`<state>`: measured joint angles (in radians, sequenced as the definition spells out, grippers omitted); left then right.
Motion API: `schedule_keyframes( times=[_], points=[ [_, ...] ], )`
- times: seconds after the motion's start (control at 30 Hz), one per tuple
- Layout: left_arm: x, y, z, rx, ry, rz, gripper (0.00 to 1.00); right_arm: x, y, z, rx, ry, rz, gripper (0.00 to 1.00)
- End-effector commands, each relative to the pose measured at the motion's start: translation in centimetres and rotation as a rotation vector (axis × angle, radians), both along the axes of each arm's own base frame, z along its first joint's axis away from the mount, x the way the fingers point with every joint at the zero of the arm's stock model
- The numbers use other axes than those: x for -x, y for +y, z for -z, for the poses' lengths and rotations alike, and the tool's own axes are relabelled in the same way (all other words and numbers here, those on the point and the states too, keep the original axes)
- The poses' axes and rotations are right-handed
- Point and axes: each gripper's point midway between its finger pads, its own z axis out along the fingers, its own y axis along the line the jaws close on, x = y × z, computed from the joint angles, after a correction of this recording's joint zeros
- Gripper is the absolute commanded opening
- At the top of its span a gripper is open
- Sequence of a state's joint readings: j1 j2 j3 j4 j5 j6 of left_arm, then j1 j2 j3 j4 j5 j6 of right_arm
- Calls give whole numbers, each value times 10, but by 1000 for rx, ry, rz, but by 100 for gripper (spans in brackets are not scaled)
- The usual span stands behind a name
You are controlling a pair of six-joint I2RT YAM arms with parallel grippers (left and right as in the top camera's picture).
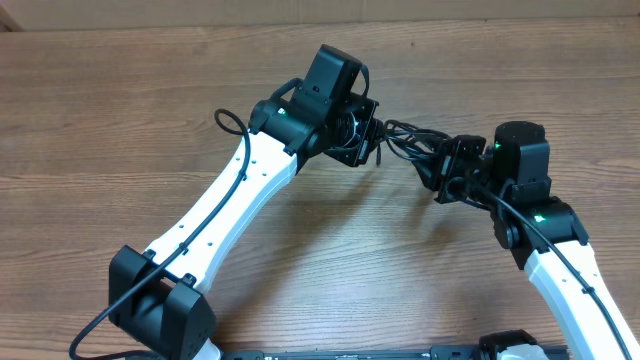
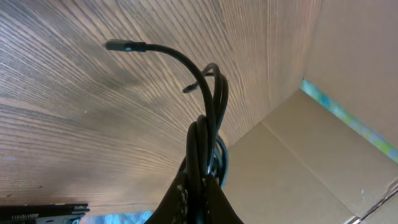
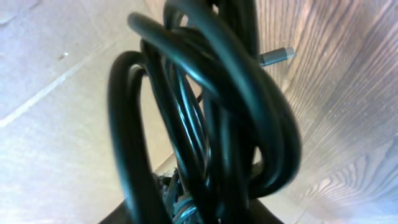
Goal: Untangle cables
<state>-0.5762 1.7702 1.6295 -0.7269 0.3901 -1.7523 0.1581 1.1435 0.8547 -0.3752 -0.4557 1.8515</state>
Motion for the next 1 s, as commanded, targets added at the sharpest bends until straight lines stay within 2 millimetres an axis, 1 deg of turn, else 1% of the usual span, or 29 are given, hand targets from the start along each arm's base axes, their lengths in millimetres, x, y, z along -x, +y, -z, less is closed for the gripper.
schedule_keyframes(
  times=[0.0,0.2,0.43,0.47,0.5,0.57,0.6,0.63,0.7,0.73,0.83,0.93,0.97],
  points=[
    [11,-11,-7,50,24,62,4,-8,-6,-15,9,-51,40,28],
    [13,-13,-7,50,25,65,4,-8,-6,-16,8,-52,38,12],
    [5,-7,-4,15,2,28,4,-5,-1,-18,-11,-53,11,11],
    [5,-7,-4,15,2,28,4,-5,-1,-18,-11,-53,11,11],
    [5,-7,-4,15,2,28,4,-6,-1,-19,-11,-56,11,15],
    [5,-7,-4,15,2,28,4,-6,-1,-19,-12,-60,10,24],
    [5,-7,-4,15,1,28,4,-5,1,-20,-17,-60,4,32],
    [5,-7,-5,17,1,25,4,-4,2,-20,-22,-59,-6,35],
    [4,-7,-5,16,0,23,4,-3,4,-21,-29,-58,-17,36],
    [5,-7,-5,16,0,24,4,-3,4,-21,-30,-57,-18,35],
    [4,-7,-5,14,-1,22,4,-2,6,-22,-37,-61,-26,25],
    [2,-5,-3,1,-9,10,4,-3,8,-27,-48,-81,-40,17],
    [3,-5,-4,6,-6,15,4,-4,8,-27,-47,-81,-38,12]
  ],
)
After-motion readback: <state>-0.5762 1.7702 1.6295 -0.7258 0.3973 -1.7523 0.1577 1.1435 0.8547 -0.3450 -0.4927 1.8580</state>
